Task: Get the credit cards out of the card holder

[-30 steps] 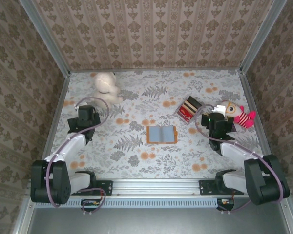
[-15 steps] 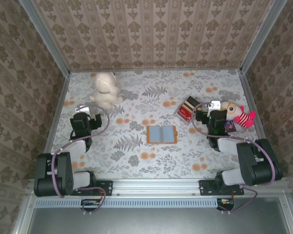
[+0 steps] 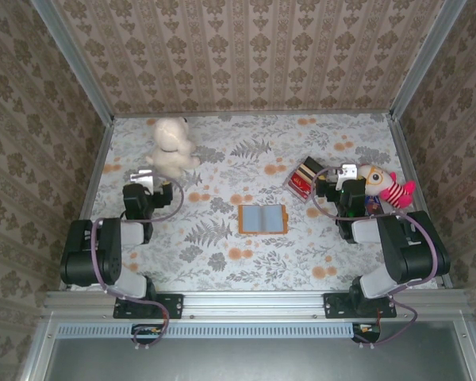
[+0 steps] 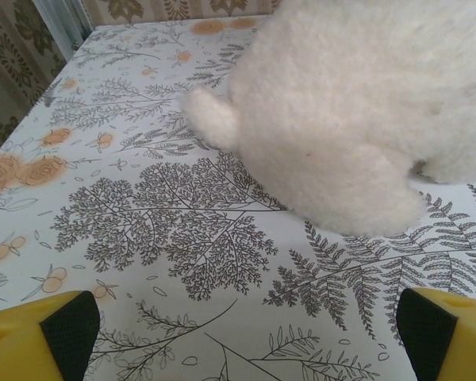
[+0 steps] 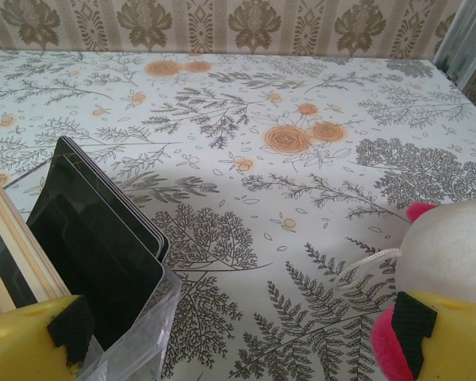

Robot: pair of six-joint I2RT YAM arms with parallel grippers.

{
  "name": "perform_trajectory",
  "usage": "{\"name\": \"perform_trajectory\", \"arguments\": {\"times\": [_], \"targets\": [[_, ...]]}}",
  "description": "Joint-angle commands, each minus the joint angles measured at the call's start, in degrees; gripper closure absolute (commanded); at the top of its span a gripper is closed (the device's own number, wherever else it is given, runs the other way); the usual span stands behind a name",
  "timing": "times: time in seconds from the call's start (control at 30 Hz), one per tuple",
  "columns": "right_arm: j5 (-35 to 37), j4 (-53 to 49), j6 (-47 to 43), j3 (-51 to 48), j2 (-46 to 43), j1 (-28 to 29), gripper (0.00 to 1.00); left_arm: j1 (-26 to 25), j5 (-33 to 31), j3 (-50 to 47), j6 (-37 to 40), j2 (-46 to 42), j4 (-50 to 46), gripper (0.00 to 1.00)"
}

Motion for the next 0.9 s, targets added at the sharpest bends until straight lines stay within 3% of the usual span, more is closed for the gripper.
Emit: {"name": "perform_trajectory", "arguments": {"times": [0.0,0.87], "targets": [[0.82,1.40,1.81,0.95,0.70,-0.53,0.00,-0.20,-0.24,2.15,1.14,1.01,2.05,0.00],[0.82,0.09,2.54,1.52,0.45,-0.98,0.00,-0.63,-0.62,3.46,1.77,1.40,0.11,0.00]]}}
